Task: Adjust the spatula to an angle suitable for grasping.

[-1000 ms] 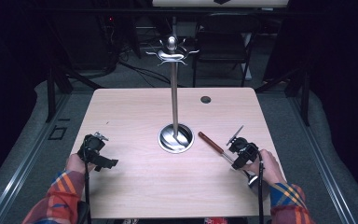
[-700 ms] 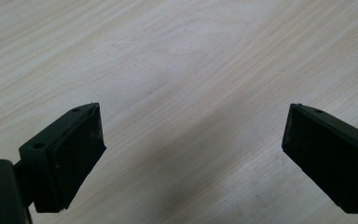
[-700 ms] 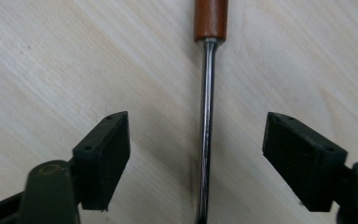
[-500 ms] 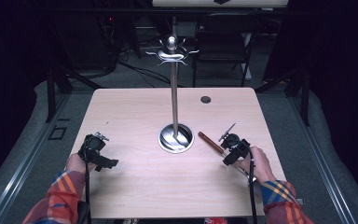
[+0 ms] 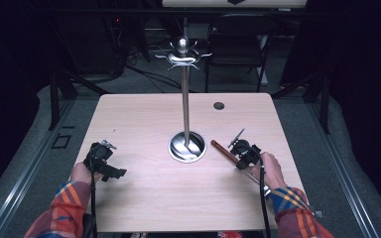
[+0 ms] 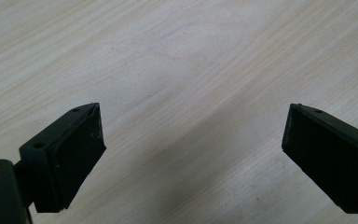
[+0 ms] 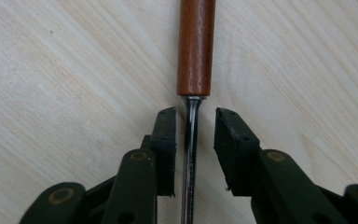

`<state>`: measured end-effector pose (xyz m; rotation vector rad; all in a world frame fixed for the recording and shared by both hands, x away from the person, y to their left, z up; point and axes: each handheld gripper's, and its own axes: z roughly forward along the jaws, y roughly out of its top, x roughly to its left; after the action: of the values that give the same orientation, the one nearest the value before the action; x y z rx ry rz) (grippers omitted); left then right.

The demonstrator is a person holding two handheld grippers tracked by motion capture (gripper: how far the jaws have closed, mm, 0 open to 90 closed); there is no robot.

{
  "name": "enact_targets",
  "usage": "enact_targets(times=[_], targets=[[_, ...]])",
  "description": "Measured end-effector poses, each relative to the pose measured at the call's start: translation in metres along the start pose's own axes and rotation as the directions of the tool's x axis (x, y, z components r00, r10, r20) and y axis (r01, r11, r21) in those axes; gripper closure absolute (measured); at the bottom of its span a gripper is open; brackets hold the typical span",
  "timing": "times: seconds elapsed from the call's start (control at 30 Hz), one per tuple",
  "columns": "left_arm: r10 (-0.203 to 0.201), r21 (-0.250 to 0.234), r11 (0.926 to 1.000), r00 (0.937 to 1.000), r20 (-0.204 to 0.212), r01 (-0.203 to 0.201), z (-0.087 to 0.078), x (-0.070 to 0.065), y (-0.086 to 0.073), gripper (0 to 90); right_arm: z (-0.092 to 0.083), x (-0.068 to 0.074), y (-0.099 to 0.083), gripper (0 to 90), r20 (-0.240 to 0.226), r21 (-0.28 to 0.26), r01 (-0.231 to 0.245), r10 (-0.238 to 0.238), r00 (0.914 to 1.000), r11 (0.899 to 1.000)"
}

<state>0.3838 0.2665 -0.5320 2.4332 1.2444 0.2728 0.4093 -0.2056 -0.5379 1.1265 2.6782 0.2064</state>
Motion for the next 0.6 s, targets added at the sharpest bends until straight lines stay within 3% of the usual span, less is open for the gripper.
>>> enact_targets(times=[0.13, 0.17, 0.57, 0.6], targets=[[-0.001, 0.000, 1.0000, 1.0000, -0.001, 0.001, 0.0002, 0.0000, 0.0002, 5.5, 0.0021, 0.0007, 0.0021, 71.5, 0.005, -0.016, -0.009, 0.009, 0.9999, 1.000], [0.000, -0.001, 1.0000, 1.0000, -0.001, 0.000, 0.0000, 0.0001, 0.0003, 5.4, 0.0013, 0.0002, 0.0036, 71.7, 0.007, 0.004, 0.005, -0.005, 1.0000, 1.000], [0.002, 0.000, 1.0000, 1.0000, -0.001, -0.002, -0.0001, 0.0000, 0.0004, 5.5, 0.0055, 0.0029, 0.0055, 80.3, 0.011, 0.009, 0.009, -0.009, 0.9999, 1.000], [0.003, 0.000, 1.0000, 1.0000, -0.002, -0.003, -0.0001, 0.0000, 0.0004, 5.5, 0.0057, 0.0032, 0.0065, 80.4, 0.019, 0.021, 0.024, -0.025, 0.9995, 0.999]])
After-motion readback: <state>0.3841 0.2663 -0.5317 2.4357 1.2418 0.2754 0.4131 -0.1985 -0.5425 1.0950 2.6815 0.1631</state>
